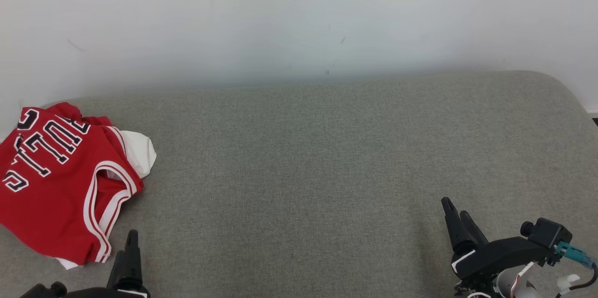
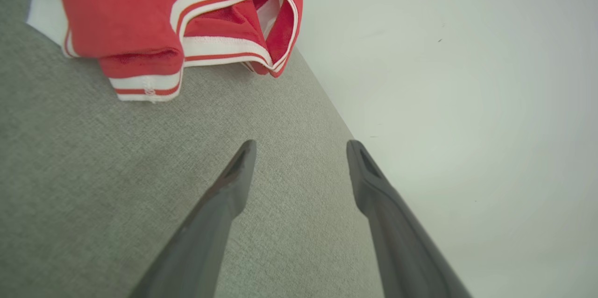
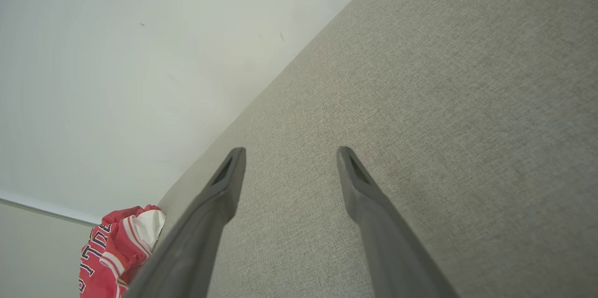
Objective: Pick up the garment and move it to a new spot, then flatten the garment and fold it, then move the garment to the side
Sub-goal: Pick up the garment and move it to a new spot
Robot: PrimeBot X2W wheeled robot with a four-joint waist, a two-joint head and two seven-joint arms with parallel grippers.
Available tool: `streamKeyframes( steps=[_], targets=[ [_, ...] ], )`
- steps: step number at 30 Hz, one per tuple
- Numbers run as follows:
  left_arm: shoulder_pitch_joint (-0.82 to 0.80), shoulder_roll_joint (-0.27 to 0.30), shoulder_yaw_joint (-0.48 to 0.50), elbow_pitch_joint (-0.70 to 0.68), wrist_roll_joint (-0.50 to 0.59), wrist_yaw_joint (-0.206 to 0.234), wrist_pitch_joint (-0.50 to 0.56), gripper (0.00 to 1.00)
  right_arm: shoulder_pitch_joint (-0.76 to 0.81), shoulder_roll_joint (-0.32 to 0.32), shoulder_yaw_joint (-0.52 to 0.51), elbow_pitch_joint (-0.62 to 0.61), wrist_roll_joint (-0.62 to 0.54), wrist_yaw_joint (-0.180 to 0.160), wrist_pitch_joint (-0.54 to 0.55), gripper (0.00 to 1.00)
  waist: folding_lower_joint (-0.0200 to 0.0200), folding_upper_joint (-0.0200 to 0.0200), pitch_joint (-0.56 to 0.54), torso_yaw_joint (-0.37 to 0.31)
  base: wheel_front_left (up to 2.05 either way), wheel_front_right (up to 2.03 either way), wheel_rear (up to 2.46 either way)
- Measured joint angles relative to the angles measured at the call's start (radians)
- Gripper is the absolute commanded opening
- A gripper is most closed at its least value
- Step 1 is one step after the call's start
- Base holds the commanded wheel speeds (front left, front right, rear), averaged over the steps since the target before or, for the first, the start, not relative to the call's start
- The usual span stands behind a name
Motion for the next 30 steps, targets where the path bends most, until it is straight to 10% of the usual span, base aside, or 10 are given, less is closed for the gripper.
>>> streamKeyframes(
  steps=[30],
  targets=[
    [0.002,-0.007,0.021,-0.035,0.49,0.071,-0.053,1.0,-0.044,-0.048,0.096,0.022,-0.416,-0.071,-0.064,1.0,0.0,0.0,-0.015,-0.02,0.0,0.0,0.0]
  ],
)
